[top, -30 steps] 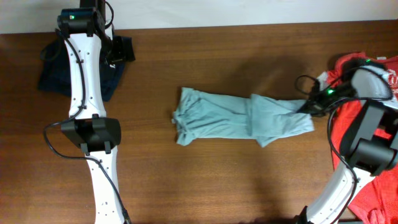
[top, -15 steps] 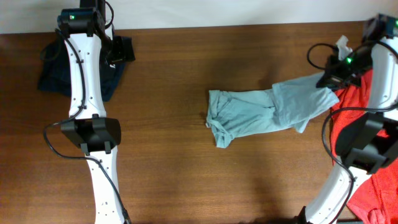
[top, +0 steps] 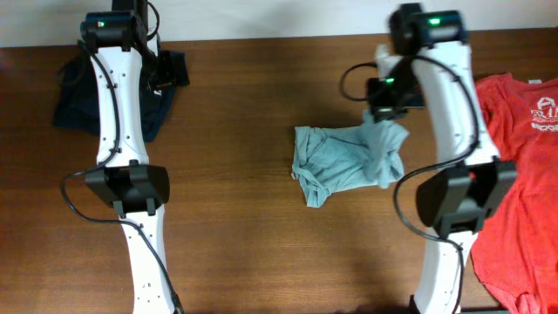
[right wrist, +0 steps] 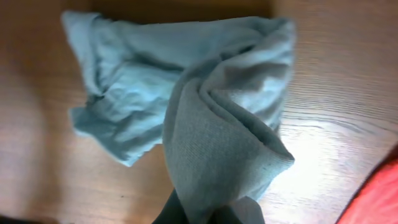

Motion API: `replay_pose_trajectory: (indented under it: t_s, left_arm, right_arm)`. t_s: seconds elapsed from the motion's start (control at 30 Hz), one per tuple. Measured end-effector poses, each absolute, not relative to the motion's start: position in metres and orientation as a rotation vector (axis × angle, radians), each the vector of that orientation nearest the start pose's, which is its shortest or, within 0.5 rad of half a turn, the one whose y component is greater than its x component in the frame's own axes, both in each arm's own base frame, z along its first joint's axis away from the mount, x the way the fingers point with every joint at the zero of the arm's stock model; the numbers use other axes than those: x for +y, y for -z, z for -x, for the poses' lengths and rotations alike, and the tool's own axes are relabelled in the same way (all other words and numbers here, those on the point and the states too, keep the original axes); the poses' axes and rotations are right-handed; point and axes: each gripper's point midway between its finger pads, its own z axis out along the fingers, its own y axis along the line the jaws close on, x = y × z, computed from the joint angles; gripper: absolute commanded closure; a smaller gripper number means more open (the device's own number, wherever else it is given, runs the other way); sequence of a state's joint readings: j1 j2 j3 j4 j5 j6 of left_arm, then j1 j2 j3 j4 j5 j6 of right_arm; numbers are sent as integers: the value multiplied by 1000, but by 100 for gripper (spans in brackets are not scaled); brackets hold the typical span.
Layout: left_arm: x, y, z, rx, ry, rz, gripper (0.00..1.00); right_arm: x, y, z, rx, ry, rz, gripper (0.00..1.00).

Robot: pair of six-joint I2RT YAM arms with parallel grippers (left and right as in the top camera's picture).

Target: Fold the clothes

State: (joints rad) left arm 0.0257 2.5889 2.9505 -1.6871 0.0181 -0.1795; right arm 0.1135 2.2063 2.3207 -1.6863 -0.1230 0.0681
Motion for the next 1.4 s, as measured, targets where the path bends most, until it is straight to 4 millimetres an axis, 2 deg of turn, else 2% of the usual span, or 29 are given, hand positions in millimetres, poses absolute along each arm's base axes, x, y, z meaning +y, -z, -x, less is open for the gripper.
replay_pose_trajectory:
  t_s: [0.2, 0.3, 0.4, 0.57, 0.63, 0.67, 0.7, 0.77, 0.8, 0.9, 1.0, 1.07, 1.1, 1.17, 1.2, 1.3, 1.33, 1.4]
  left_arm:
    - [10, -156, -512, 2883, 54, 294, 1]
    - [10, -156, -512, 2883, 54, 294, 1]
    - [10, -156, -512, 2883, 54, 294, 1]
    - [10, -156, -512, 2883, 54, 294, 1]
    - [10, -156, -512, 2883, 54, 294, 1]
    - [10, -156, -512, 2883, 54, 294, 1]
    - [10, -156, -512, 2883, 54, 294, 1]
    - [10, -156, -512, 2883, 54, 294, 1]
    - [10, -156, -512, 2883, 54, 294, 1]
    - [10, -156, -512, 2883, 54, 294, 1]
    - [6, -157, -514, 2880, 87, 264, 2]
    - [-6, -158, -516, 2874, 179, 192, 8]
    - [-15, -160, -518, 2866, 253, 139, 23]
    - [-32, -164, -519, 2845, 386, 44, 84]
    - [-41, -166, -518, 2833, 446, -8, 100]
    - [-65, -172, -515, 2802, 580, -133, 100]
    - [-72, -173, -513, 2798, 607, -167, 100]
    - [-89, -175, -507, 2796, 657, -242, 100]
  right_arm:
    - [117, -167, -405, 3115, -145, 226, 96]
    - [140, -160, -406, 3091, -131, 305, 93]
    - [162, -145, -408, 3071, -128, 372, 86]
    - [195, -106, -407, 3072, -122, 485, 85]
    - [206, -93, -403, 3081, -117, 519, 75]
    - [211, -89, -402, 3080, -119, 531, 65]
    - [218, -85, -402, 3073, -127, 547, 55]
    - [231, -83, -402, 3049, -147, 578, 27]
    - [237, -84, -401, 3035, -156, 598, 21]
    - [249, -84, -397, 3020, -179, 649, 14]
    - [251, -88, -392, 3025, -191, 675, 11]
    - [250, -98, -398, 3007, -203, 664, 5]
    - [247, -106, -403, 2989, -214, 648, 4]
    - [237, -125, -411, 2968, -233, 600, 2]
    - [230, -134, -414, 2962, -241, 574, 2]
    - [194, -171, -420, 2941, -280, 439, 3]
    - [180, -182, -421, 2940, -293, 390, 6]
    - [151, -199, -418, 2949, -326, 296, 36]
